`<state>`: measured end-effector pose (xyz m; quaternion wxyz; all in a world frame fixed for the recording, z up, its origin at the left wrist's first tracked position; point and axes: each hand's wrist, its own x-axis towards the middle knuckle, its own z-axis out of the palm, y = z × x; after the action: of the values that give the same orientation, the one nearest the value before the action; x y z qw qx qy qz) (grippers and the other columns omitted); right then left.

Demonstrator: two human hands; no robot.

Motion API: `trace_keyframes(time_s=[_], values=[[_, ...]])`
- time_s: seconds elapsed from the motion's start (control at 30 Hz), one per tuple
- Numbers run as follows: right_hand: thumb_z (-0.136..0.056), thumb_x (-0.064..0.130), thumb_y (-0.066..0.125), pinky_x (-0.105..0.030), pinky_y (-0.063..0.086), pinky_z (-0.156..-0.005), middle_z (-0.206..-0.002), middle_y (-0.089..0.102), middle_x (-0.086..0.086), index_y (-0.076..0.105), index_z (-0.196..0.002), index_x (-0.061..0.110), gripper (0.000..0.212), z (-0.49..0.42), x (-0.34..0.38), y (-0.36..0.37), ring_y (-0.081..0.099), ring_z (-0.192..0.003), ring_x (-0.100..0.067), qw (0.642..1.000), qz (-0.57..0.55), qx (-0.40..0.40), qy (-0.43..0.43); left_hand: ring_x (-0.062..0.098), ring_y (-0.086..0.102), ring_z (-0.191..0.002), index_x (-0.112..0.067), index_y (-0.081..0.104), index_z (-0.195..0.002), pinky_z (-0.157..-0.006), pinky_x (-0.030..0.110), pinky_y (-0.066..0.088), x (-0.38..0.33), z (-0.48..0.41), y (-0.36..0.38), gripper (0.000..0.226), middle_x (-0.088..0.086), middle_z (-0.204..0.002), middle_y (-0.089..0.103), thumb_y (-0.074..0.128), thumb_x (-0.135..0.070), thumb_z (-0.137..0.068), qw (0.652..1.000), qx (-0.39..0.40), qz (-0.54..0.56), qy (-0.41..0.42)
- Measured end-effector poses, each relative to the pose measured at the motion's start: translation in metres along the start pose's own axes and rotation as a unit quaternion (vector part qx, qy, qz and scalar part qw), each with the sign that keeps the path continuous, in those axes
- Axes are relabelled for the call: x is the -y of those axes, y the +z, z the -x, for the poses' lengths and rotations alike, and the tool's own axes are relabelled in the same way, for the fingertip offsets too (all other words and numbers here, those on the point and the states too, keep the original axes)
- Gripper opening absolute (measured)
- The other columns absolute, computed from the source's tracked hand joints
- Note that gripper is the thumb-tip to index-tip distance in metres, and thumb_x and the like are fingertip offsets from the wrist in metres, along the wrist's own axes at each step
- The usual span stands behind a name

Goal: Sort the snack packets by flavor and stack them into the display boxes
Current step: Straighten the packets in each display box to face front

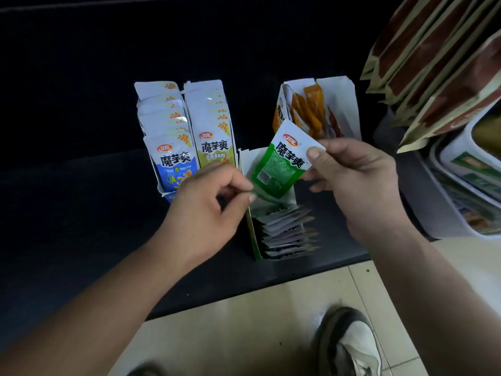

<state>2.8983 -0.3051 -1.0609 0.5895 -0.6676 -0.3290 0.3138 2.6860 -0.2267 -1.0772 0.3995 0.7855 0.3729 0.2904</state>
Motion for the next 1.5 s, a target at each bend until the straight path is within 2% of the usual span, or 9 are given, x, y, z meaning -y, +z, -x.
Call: trace_keyframes(time_s=[0.1, 0.27, 0.4, 0.5, 0.8, 1.07, 1.17, 1.33, 1.5], values=[[-0.097, 0.009, 0.071, -0.042, 0.065, -0.072, -0.089, 0.08, -0.01, 0.075, -0.091, 0.016, 0.009, -0.001, 0.0, 0.006, 0.077, -0.077, -0.03, 1.0, -0.019, -0.008, 0.017, 0.016, 0.065, -0.079, -0.011, 0.071, -0.09, -0.068, 0.029, 0.054, -0.002, 0.012, 0.001, 0.012, -0.002, -0.101, 0.065, 0.075, -0.001, -0.09, 0.999, 0.012, 0.042, 0.021], [-0.099, 0.011, 0.068, -0.046, 0.065, -0.077, -0.09, 0.08, -0.008, 0.071, -0.093, 0.015, 0.008, 0.0, 0.0, 0.011, 0.078, -0.079, -0.027, 0.999, 0.011, -0.006, 0.03, 0.031, 0.074, -0.097, -0.017, 0.07, -0.092, -0.089, 0.057, 0.059, -0.011, 0.024, -0.002, 0.003, -0.002, -0.108, 0.077, 0.072, -0.017, -0.093, 0.977, 0.027, 0.184, -0.103], [-0.099, 0.018, 0.069, -0.051, 0.064, -0.074, -0.088, 0.079, -0.004, 0.065, -0.09, 0.017, 0.01, 0.003, 0.004, 0.013, 0.077, -0.077, -0.023, 0.997, 0.076, 0.008, 0.003, 0.022, 0.074, -0.098, -0.019, 0.071, -0.065, -0.088, 0.035, 0.058, -0.02, 0.023, -0.014, 0.037, 0.006, -0.093, 0.079, 0.074, -0.046, -0.09, 0.962, -0.039, 0.233, -0.137], [-0.096, 0.024, 0.073, -0.053, 0.061, -0.069, -0.079, 0.076, -0.007, 0.063, -0.082, 0.018, 0.018, 0.007, 0.007, 0.017, 0.075, -0.074, -0.026, 0.991, 0.131, -0.008, -0.026, 0.017, 0.075, -0.087, -0.012, 0.062, -0.058, -0.078, 0.025, 0.059, -0.018, 0.017, -0.02, 0.031, 0.006, -0.087, 0.078, 0.085, -0.016, -0.078, 0.954, -0.09, 0.233, -0.166], [-0.101, 0.015, 0.064, -0.037, 0.064, -0.066, -0.073, 0.073, -0.019, 0.055, -0.097, 0.0, 0.019, 0.012, 0.018, 0.028, 0.076, -0.064, -0.022, 0.998, 0.06, 0.006, 0.029, 0.001, 0.073, -0.096, -0.03, 0.069, -0.13, -0.082, 0.022, 0.06, -0.005, 0.017, -0.017, 0.059, -0.01, -0.107, 0.077, 0.085, -0.001, -0.081, 0.931, 0.071, 0.167, -0.317], [-0.102, 0.016, 0.06, -0.033, 0.059, -0.063, -0.075, 0.063, -0.025, 0.047, -0.089, 0.003, 0.022, 0.01, 0.017, 0.025, 0.072, -0.067, -0.026, 0.996, 0.079, -0.033, -0.033, 0.018, 0.074, -0.107, -0.019, 0.069, -0.112, -0.099, 0.05, 0.057, -0.013, 0.008, -0.024, 0.031, -0.001, -0.108, 0.079, 0.07, 0.006, -0.092, 0.943, -0.045, 0.241, -0.224], [-0.103, 0.013, 0.06, -0.04, 0.059, -0.065, -0.066, 0.055, -0.01, 0.044, -0.078, 0.01, 0.03, 0.008, 0.018, 0.023, 0.071, -0.069, -0.035, 1.0, -0.005, -0.01, -0.021, 0.013, 0.075, -0.1, -0.024, 0.07, -0.104, -0.096, 0.047, 0.059, -0.02, -0.003, -0.019, 0.028, -0.008, -0.102, 0.079, 0.074, 0.0, -0.091, 0.959, -0.058, 0.204, -0.189], [-0.096, 0.01, 0.059, -0.045, 0.056, -0.069, -0.07, 0.049, -0.028, 0.041, -0.072, 0.004, 0.031, 0.005, 0.02, 0.018, 0.066, -0.069, -0.036, 0.998, -0.055, 0.015, -0.012, -0.001, 0.074, -0.093, -0.027, 0.068, -0.103, -0.087, 0.026, 0.06, -0.027, -0.008, -0.009, 0.03, -0.023, -0.096, 0.078, 0.073, 0.0, -0.092, 0.975, -0.071, 0.173, -0.123], [-0.098, 0.001, 0.059, -0.049, 0.053, -0.07, -0.078, 0.037, -0.025, 0.032, -0.068, -0.003, 0.04, 0.006, 0.021, 0.02, 0.047, -0.077, -0.029, 0.994, -0.096, 0.046, -0.02, 0.004, 0.068, -0.072, -0.018, 0.071, -0.091, -0.065, 0.016, 0.05, -0.017, 0.004, 0.002, 0.025, -0.009, -0.083, 0.073, 0.074, 0.006, -0.085, 0.995, -0.009, 0.088, -0.045]])
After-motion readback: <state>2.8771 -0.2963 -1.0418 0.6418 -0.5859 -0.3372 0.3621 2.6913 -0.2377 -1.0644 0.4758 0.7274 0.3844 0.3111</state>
